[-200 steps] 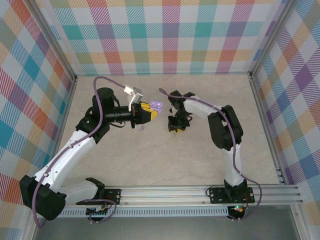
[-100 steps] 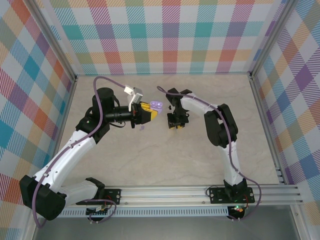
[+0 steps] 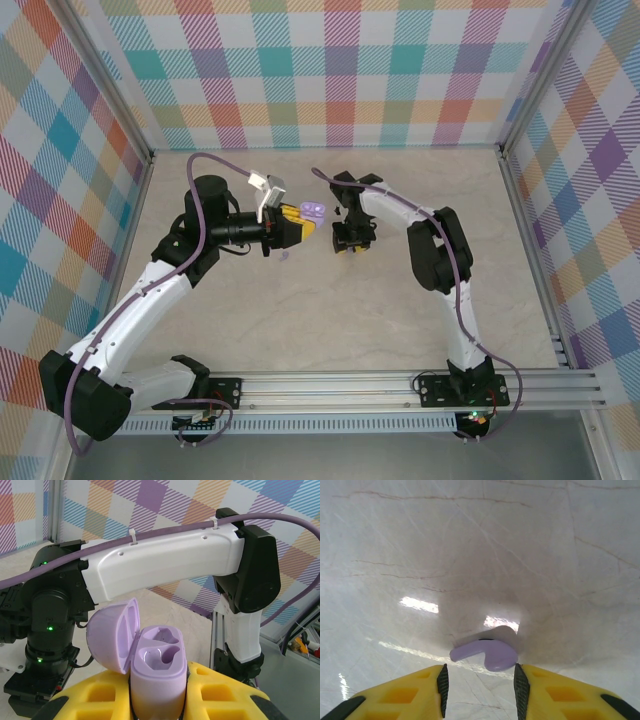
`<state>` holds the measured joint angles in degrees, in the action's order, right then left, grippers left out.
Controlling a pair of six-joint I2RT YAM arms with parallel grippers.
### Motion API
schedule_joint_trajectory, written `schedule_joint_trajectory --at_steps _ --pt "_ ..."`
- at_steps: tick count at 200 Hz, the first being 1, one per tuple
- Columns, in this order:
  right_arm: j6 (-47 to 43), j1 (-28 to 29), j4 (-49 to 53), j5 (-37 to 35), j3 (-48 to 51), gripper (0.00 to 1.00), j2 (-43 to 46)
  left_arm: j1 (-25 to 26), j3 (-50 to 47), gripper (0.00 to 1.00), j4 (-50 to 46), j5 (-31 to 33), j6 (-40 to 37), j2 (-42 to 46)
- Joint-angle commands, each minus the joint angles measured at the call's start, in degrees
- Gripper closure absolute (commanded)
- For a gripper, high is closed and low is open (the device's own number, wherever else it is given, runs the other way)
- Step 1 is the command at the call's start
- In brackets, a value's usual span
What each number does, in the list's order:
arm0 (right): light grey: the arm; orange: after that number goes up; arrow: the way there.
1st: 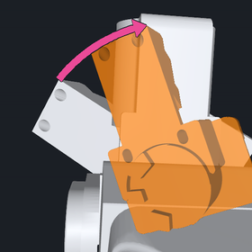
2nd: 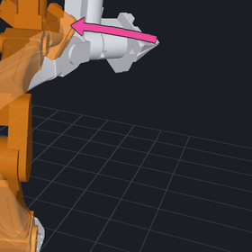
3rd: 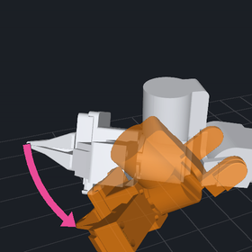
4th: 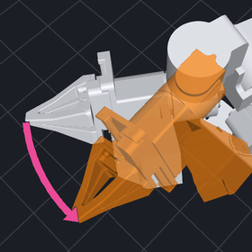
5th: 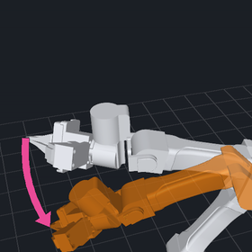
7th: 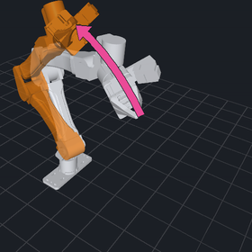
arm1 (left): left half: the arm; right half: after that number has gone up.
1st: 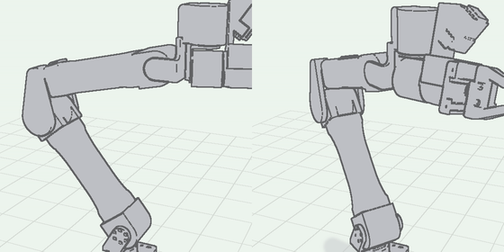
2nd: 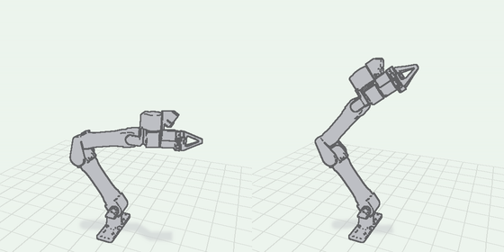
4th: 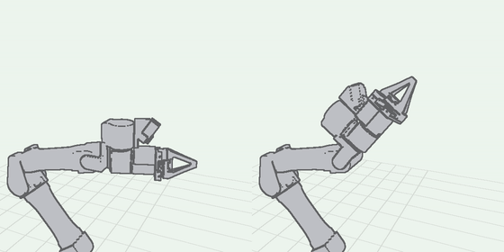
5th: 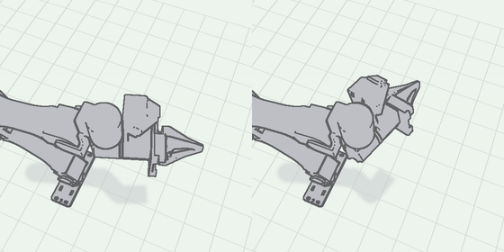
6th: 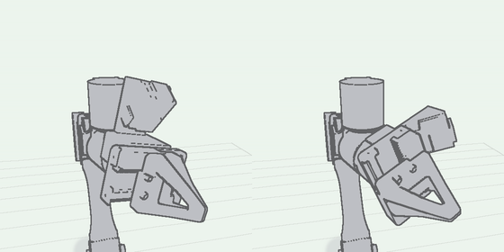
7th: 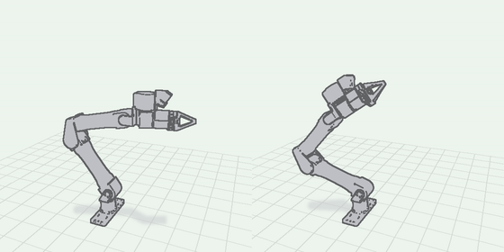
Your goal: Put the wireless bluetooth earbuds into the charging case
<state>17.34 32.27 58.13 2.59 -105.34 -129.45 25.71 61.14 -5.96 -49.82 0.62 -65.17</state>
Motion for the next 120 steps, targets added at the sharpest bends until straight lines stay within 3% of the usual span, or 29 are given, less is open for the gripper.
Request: schedule_joint_trajectory --at_steps 1,73,120 --pt "0.4 -0.2 1.2 1.3 -1.9 0.59 -1.5 -0.4 -0.2 0.89 -0.4 -0.4 -0.5 0.4" --pt "-0.7 -0.2 4.5 -1.1 -6.7 0.59 -4.9 -0.4 -0.3 0.89 -0.7 -0.3 -0.5 0.3" --pt "-1.7 0.3 5.2 -2.8 -6.1 0.68 -4.8 -0.4 -0.4 0.90 -1.0 -0.1 -0.8 0.4"
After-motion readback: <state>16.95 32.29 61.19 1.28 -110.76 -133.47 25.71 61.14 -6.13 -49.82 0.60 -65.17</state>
